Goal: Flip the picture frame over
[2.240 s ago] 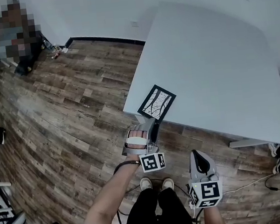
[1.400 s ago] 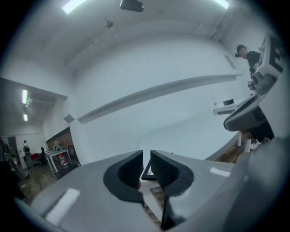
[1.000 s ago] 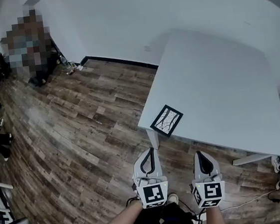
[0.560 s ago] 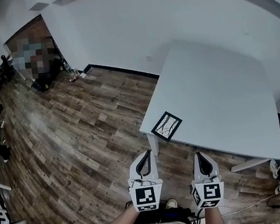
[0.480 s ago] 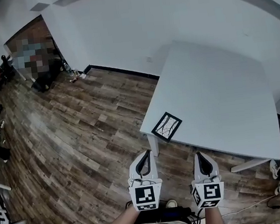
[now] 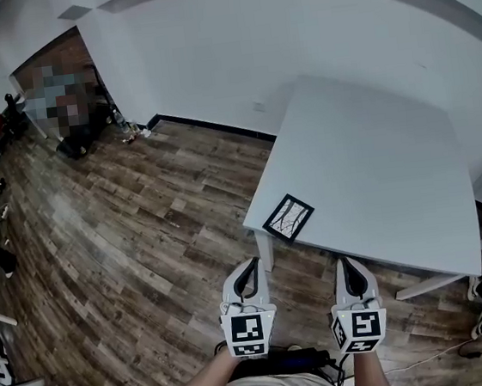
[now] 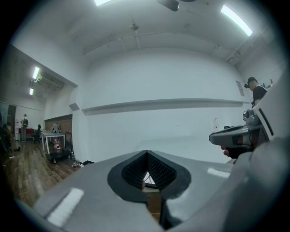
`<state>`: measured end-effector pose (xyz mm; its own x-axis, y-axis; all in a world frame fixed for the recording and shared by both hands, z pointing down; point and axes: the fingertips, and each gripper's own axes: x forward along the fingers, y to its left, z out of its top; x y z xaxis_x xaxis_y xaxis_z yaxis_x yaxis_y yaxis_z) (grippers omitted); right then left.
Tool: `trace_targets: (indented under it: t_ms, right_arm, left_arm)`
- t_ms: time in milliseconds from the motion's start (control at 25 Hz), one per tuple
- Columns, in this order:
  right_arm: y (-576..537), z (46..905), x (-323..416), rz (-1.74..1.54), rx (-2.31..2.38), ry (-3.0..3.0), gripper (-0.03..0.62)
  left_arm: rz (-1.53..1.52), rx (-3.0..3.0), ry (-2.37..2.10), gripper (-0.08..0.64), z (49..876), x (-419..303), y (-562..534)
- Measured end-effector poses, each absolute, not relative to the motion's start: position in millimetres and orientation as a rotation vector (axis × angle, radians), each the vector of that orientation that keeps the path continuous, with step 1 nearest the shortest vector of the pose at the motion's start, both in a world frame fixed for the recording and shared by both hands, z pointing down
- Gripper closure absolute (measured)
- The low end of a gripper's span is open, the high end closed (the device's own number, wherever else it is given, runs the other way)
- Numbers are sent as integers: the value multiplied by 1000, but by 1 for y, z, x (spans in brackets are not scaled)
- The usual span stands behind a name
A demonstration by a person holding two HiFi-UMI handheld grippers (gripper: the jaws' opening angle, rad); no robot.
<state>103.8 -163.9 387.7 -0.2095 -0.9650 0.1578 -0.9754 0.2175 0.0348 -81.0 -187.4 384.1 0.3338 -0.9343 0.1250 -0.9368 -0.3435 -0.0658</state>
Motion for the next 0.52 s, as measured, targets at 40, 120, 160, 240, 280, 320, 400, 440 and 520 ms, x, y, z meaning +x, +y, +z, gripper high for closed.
trace_targets:
  t_ms: [40,120,160,240,280,320,400,440,520]
  right_arm:
    - [-164,387,104,106,1877,-2333,569]
    - [-162,386,104,102,1878,-2334,569]
    - [-161,386,104,100,1878,-2335,569]
    - [-159,385,104,95,1875,-2336,569]
    - [-158,385,104,94,1875,-2337,569]
    - [-157,385,104,93,1875,-2336,569]
    - [-155,385,104,92,1877,-2333,569]
    - [-155,385,103,91,1878,-2332,569]
    - [-153,384,102,89,1879,-2330,569]
  left_arm:
    - [218,2553,-1790,552,383,-81,-187]
    - [215,2549,-1792,552,383,-83,-185]
    - [213,2545,-1794,552,383,-85,-184]
    - [210,2537,-1798,552,384,-86,-183]
    - [209,2535,-1799,552,384,-86,-183]
    - [209,2534,-1799,552,384,-87,-183]
    - [210,2533,-1801,552,385,-89,-181]
    - [210,2533,-1802,552,385,-90,-181]
    - [211,2532,-1806,552,384,-93,-180]
